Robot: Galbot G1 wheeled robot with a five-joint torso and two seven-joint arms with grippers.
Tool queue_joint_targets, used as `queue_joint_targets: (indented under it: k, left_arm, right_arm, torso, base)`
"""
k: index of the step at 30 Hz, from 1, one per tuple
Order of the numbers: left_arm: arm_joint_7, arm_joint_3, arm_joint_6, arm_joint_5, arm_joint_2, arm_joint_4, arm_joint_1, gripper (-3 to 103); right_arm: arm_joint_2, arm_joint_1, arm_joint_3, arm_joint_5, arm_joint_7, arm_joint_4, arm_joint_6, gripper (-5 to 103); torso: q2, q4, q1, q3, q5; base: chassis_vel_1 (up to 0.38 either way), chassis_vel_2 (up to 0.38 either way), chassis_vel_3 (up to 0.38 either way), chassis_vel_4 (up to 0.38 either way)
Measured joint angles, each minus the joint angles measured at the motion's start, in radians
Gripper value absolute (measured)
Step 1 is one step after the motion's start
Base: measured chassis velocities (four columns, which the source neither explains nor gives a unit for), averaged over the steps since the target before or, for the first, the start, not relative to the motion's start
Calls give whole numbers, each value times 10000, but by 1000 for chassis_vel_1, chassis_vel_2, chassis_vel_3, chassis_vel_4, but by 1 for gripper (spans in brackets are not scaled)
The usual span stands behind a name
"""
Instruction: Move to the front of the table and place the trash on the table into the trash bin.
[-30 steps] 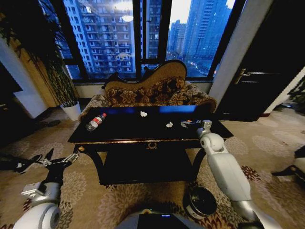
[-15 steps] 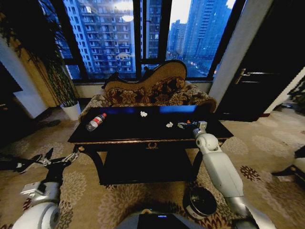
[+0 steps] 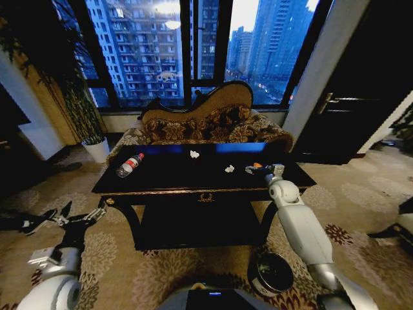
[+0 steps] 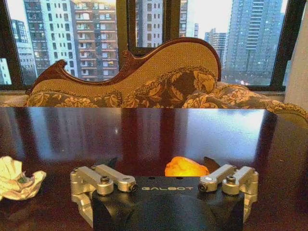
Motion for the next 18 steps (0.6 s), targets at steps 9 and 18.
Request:
queue_joint_targets:
  k: [9,18]
  left_arm:
    - [16,-34,-29,-71,37,-11,2,100]
    - [16,-75,-75,-147,55,-30,-17,100]
  right_arm:
    - [5,-150,42,-70,0,110,57,70]
    - [-38,-161,20,-134,0,178,88,44]
  torso:
    - [0,0,0,0,0]
    - [0,1,0,0,0]
  base:
    - [0,0,0,0]
    - [0,0,0,0]
